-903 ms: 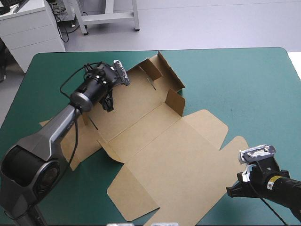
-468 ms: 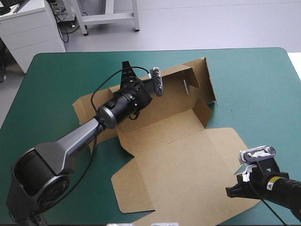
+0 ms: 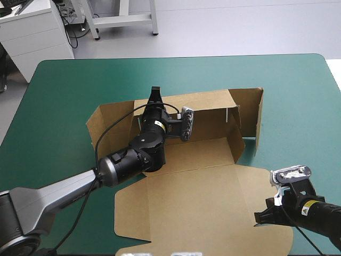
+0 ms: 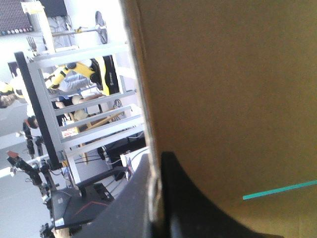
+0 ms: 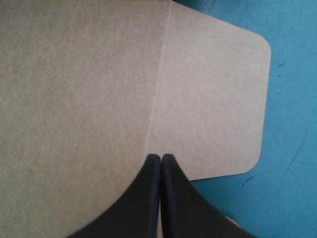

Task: Fold the box

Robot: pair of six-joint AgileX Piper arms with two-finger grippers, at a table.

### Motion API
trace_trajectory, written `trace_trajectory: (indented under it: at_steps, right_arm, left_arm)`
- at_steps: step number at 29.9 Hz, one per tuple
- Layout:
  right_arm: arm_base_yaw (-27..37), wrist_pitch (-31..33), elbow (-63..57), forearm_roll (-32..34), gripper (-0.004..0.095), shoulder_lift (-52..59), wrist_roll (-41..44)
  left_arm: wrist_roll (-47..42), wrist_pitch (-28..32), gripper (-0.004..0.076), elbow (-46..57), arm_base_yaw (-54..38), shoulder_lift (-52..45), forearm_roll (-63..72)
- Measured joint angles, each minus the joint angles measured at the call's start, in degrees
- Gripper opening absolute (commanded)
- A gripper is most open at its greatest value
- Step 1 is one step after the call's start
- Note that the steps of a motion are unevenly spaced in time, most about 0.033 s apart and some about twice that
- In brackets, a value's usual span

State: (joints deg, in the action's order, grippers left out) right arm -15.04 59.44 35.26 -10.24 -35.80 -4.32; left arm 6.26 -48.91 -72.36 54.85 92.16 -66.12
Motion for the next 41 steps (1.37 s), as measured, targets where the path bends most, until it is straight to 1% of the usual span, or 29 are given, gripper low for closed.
trace_trajectory:
  at_steps: [7,11,15,22,28,30,31,33,34,37,38,40,41]
  right_arm:
    - [0.0,0.07,0.0,-0.06,-0.0023,0.0,0.0]
    - [0.0,0.13,0.0,-0.23,-0.0023,0.0,0.0]
    - [0.0,0.23,0.0,-0.23,-0.0023,0.0,0.0]
    - [0.0,0.23,0.0,-0.23,-0.0023,0.0,0.0]
    - [0.0,0.23,0.0,-0.07,-0.0007,0.0,0.04]
    - [0.0,0.23,0.0,-0.02,0.0051,0.0,0.04]
    - [0.0,0.23,0.0,-0.02,0.0106,0.0,0.04]
    - [0.0,0.23,0.0,-0.02,0.0242,0.0,0.04]
    - [0.0,0.23,0.0,-0.02,0.0336,0.0,0.04]
    - [0.0,0.23,0.13,0.04,0.0658,0.0,0.84]
    - [0.0,0.23,0.45,0.3,0.0748,0.0,1.52]
    - [0.0,0.35,1.74,1.05,0.0852,0.0,2.63]
    - [0.0,0.6,2.75,1.74,0.0875,0.0,3.35]
  left_arm:
    - [-1.86,0.76,-0.0032,4.09,0.59,-2.16,-3.79]
    - [-4.62,-0.29,-0.0032,5.28,2.32,-2.53,-5.24]
    - [-9.48,-1.6,-0.0032,7.05,4.68,-2.86,-7.96]
    - [-20.21,-2.78,-0.0032,11.77,9.95,-2.9,-18.0]
    - [-24.48,-3.02,-0.0032,14.37,10.37,-2.9,-22.41]
    - [-25.46,-3.01,-0.0032,14.49,10.37,-2.9,-23.09]
    - [-25.62,-3.07,-0.0032,14.54,10.37,-2.85,-23.41]
    - [-26.04,-3.01,-0.0032,14.56,10.37,-2.73,-24.09]
    - [-26.16,-2.97,-0.0032,14.61,10.37,-2.68,-24.49]
    - [-26.48,-2.66,-0.0032,14.61,10.37,-2.61,-24.9]
    - [-26.68,-2.67,-0.0032,14.61,10.37,-2.61,-24.91]
    - [-27.02,-2.67,-0.0032,14.61,10.37,-2.61,-24.97]
    - [-27.13,-2.67,-0.0032,14.61,10.37,-2.61,-24.97]
